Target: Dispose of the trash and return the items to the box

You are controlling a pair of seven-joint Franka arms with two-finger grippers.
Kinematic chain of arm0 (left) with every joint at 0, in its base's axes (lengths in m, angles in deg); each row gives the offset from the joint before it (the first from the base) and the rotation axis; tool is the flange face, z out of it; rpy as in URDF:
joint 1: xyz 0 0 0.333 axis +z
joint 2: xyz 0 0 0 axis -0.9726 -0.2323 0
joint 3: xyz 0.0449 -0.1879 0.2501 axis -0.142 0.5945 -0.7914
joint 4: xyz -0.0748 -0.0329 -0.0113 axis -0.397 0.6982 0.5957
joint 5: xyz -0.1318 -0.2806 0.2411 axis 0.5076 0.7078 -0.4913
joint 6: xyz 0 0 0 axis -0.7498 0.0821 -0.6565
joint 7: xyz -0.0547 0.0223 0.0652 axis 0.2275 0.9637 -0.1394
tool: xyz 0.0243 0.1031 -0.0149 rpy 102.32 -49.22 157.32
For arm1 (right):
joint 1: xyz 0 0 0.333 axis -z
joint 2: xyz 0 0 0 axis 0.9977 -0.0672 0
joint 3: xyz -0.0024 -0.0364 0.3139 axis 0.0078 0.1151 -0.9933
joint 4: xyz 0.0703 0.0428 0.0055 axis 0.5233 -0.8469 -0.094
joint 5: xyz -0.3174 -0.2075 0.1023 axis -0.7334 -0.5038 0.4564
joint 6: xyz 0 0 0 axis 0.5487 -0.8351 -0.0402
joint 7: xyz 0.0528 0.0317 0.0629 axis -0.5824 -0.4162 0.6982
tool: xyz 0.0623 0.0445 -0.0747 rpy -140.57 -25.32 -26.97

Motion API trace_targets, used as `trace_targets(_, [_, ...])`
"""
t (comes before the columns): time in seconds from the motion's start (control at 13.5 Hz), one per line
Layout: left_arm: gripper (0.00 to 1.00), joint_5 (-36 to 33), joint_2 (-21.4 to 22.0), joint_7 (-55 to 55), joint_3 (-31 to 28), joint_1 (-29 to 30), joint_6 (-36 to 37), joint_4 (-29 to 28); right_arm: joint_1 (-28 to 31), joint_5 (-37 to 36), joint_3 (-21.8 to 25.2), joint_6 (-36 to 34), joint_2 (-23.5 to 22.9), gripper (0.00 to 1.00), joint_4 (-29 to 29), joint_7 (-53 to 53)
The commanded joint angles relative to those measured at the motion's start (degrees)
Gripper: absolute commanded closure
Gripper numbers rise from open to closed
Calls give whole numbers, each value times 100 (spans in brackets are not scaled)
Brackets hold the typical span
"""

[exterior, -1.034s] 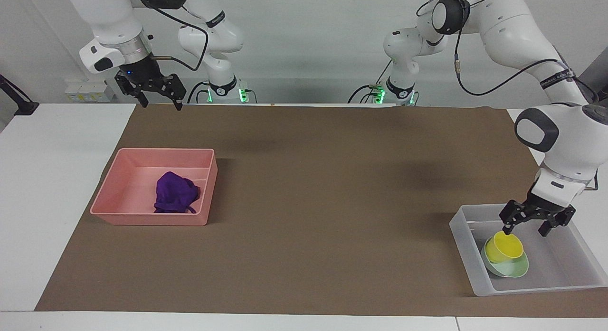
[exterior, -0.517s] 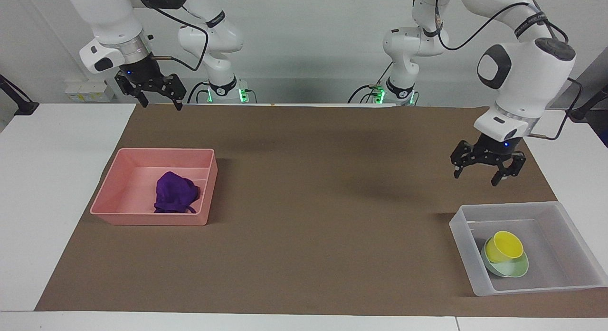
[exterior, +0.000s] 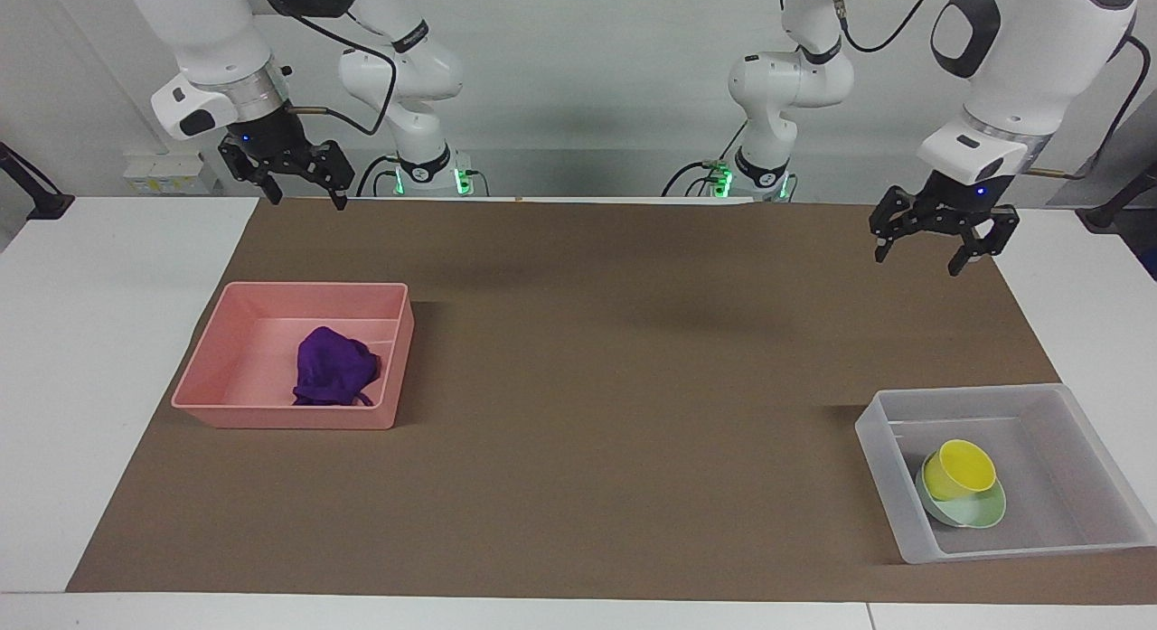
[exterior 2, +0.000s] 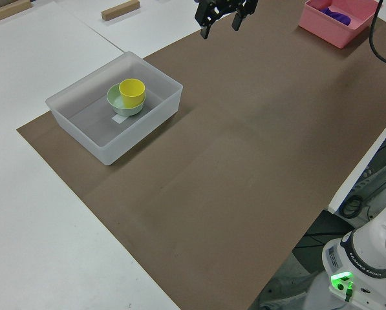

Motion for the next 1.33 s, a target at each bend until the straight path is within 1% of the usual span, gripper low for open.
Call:
trace_targets(0.0, [0, -13, -265, -114, -38, 4, 526, 563, 32, -34, -29, 99, 116, 0, -149, -30])
trace_targets(0.15, [0, -22, -64, -149, -47, 109, 527, 265, 41, -34, -29, 108, 116, 0, -140, -21])
trace_targets(0.3, [0, -22, 16, -376, -47, 110, 475, 97, 40, -34, -29, 108, 116, 0, -140, 5])
trace_targets(0.44, [0, -14, 16, -938, -47, 110, 457, 61, 32, -34, -29, 108, 116, 0, -140, 5])
trace_targets(0.81, [0, -22, 25, -1010, -47, 119, 536, 62, 32, -34, -29, 108, 116, 0, -149, 5])
trace_targets(0.96, [0, -22, 60, -1194, -47, 119, 544, 27, 32, -34, -29, 108, 116, 0, -149, 5])
trace_targets(1.26, [0, -22, 69, -1160, -47, 163, 544, 26, 32, -34, -29, 108, 116, 0, -149, 14])
